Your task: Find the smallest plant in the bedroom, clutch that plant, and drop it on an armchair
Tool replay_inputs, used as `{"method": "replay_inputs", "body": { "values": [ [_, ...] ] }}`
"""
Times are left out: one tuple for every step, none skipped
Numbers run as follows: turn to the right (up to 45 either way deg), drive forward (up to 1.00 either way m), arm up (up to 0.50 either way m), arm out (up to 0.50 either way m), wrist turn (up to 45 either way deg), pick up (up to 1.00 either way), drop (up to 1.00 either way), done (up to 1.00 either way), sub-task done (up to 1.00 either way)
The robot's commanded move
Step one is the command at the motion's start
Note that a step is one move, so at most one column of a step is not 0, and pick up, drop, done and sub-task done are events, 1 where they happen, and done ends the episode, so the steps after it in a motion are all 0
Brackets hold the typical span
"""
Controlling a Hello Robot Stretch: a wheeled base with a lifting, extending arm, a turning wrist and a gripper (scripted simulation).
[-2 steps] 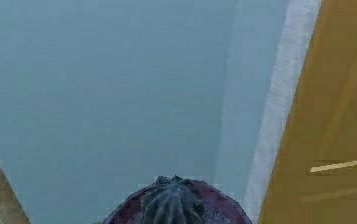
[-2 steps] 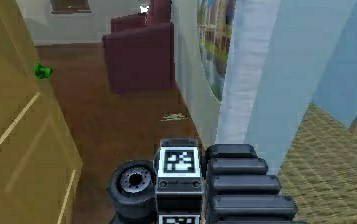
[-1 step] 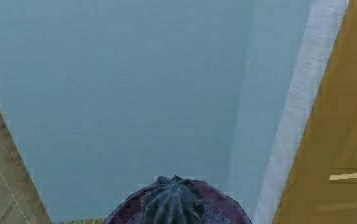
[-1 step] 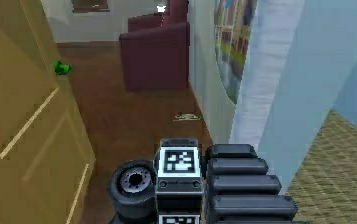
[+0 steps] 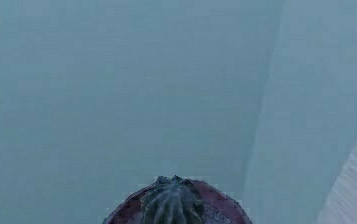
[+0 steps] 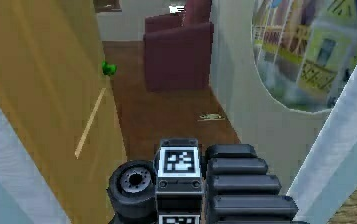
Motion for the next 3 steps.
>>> {"method": "replay_inputs", "body": {
  "values": [
    [45.0,0.00,0.00,0.00,0.0,0.00,0.00,0.00,0.00],
    [45.0,0.00,0.00,0.00,0.0,0.00,0.00,0.00,0.00],
    [0.0,1.00,0.00,0.00,0.0,0.00,0.00,0.00,0.00]
  ]
}}
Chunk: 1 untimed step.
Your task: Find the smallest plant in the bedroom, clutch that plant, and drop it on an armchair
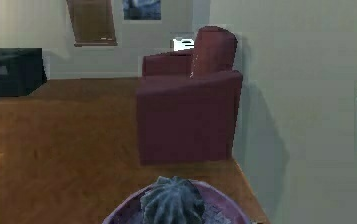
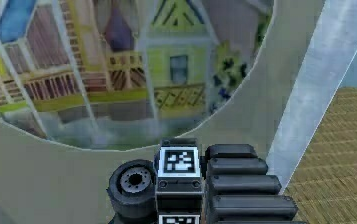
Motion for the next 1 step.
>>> {"method": "replay_inputs", "body": {
  "values": [
    [0.0,0.45,0.00,0.00,0.0,0.00,0.00,0.00,0.00]
  ]
}}
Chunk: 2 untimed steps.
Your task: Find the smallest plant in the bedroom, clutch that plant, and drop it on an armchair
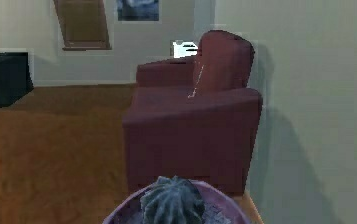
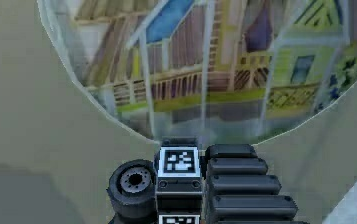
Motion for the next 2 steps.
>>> {"method": "replay_inputs", "body": {
  "values": [
    [-45.0,0.00,0.00,0.00,0.0,0.00,0.00,0.00,0.00],
    [-3.0,0.00,0.00,0.00,0.0,0.00,0.00,0.00,0.00]
  ]
}}
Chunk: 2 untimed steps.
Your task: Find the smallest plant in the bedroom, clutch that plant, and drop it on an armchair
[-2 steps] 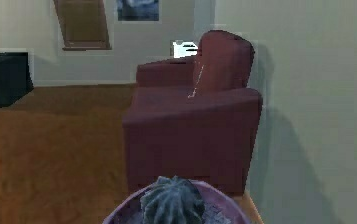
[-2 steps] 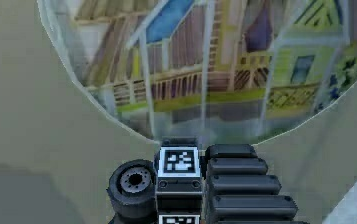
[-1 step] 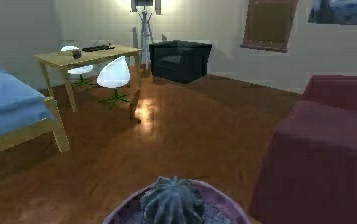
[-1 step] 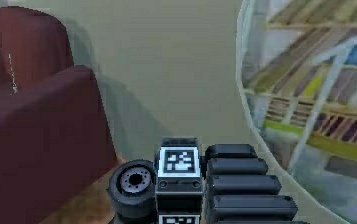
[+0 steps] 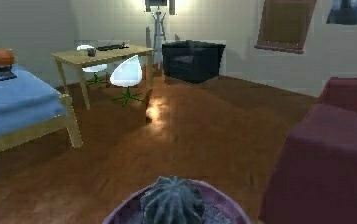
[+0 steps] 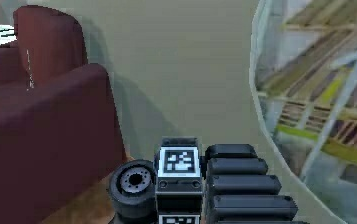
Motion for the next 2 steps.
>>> {"method": "replay_inputs", "body": {
  "values": [
    [0.0,0.40,0.00,0.00,0.0,0.00,0.00,0.00,0.00],
    [-3.0,0.00,0.00,0.00,0.0,0.00,0.00,0.00,0.00]
  ]
}}
